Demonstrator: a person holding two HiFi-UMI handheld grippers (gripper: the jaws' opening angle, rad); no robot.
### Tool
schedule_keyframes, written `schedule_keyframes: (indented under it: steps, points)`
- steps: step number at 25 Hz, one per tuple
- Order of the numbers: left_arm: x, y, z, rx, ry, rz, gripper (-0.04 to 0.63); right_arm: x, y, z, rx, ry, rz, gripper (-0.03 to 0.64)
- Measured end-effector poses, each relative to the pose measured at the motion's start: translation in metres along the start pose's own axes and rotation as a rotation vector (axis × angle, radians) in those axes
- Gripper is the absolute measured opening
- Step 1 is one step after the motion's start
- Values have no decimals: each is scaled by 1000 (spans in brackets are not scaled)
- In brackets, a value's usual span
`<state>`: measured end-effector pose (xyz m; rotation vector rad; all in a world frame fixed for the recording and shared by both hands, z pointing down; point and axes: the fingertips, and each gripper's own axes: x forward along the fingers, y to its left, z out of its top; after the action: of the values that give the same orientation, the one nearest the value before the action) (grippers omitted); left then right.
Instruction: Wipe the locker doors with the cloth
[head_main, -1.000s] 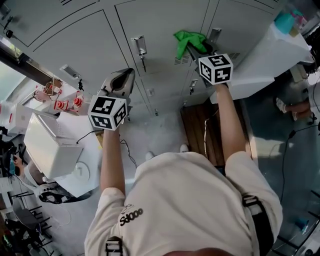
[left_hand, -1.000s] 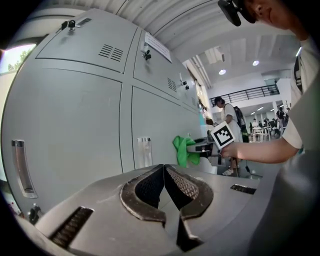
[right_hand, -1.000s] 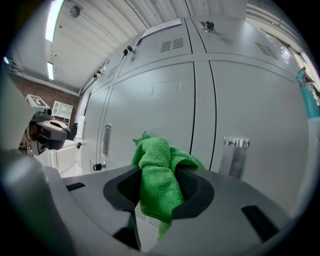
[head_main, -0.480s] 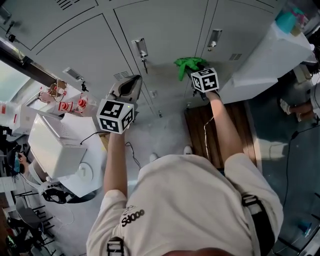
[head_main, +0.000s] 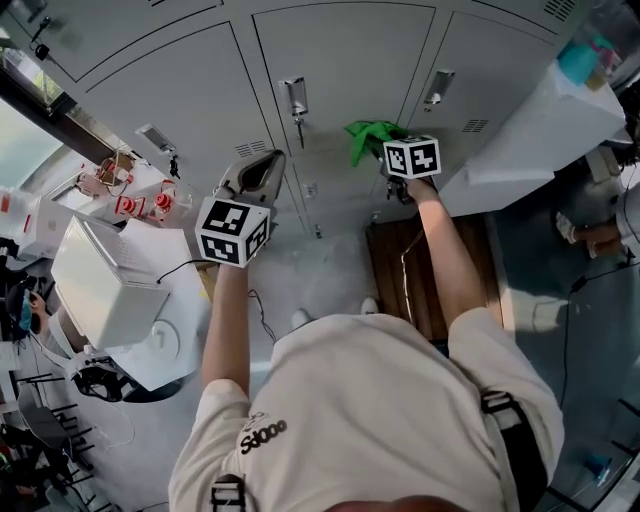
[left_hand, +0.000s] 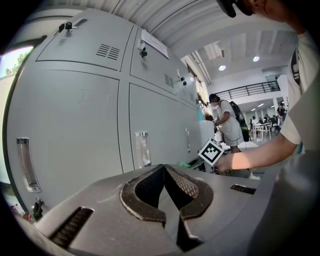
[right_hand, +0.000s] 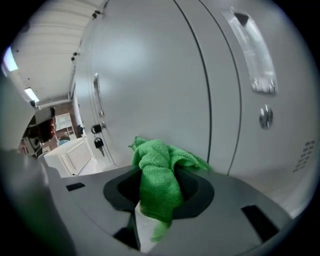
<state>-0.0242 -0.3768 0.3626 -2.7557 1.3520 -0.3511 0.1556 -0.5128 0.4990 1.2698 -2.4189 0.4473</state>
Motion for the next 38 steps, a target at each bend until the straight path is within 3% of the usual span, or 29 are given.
schedule_keyframes:
  steps: [11,20,28,32,38]
  points:
    - [-12,-5,3,5,-29,-39,18,-110,61,213,-262,-366,-96,124]
    - [-21,8,8,2,-46,-18,18,-150,88,296,-398,-514,-129,126]
    - [-19,13,-7,-56,-26,7,18,-147,99,296,-387,-577,-87,126]
    - [-18,11,-13,-66,-12,18,18,-120,99,255,-442,-538,-104,126]
    - [-19,7,-26,-80,20,31,18,-55,85,150,-378,-359,-70,124]
